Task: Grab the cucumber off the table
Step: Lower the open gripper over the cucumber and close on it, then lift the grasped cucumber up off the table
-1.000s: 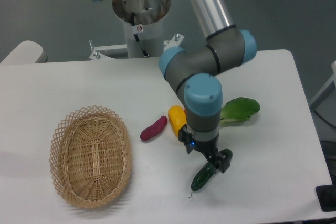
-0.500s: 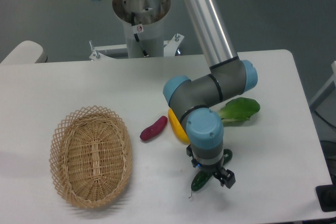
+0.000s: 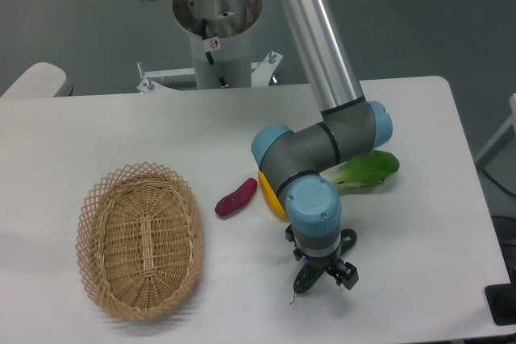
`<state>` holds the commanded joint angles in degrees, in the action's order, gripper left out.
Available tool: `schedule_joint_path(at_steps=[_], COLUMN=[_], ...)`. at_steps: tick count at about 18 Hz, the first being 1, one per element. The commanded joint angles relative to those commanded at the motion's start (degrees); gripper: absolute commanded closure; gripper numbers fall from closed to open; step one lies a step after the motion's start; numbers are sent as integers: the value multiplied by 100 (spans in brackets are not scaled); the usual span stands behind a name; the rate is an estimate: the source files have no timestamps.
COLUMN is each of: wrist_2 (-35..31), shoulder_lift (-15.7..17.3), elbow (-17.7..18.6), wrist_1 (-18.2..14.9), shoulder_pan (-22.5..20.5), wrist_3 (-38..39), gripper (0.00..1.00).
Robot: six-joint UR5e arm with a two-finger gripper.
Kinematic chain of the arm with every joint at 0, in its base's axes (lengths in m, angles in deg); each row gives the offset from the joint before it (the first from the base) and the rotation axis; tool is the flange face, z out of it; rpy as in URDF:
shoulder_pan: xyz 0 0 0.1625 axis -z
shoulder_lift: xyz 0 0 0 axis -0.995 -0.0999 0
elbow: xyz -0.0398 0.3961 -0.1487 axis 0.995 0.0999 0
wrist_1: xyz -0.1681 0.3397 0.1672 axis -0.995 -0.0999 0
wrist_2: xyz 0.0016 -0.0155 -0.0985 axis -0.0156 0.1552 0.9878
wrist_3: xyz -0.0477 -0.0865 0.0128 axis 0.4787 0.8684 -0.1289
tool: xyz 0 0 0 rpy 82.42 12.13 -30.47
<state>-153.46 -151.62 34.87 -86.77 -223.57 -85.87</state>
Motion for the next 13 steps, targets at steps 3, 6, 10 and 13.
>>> schedule_joint_path(at_steps=[3,6,10,13], wrist_2=[0,9,17,35], shoulder_lift=[26,62,132,289], elbow=[18,9,-17,-96], wrist_1=[0,-9,-9,-53], shoulder_pan=[0,0,0,0], wrist_3=[-26,-61,-105,-140], gripper=[62,76,79,79])
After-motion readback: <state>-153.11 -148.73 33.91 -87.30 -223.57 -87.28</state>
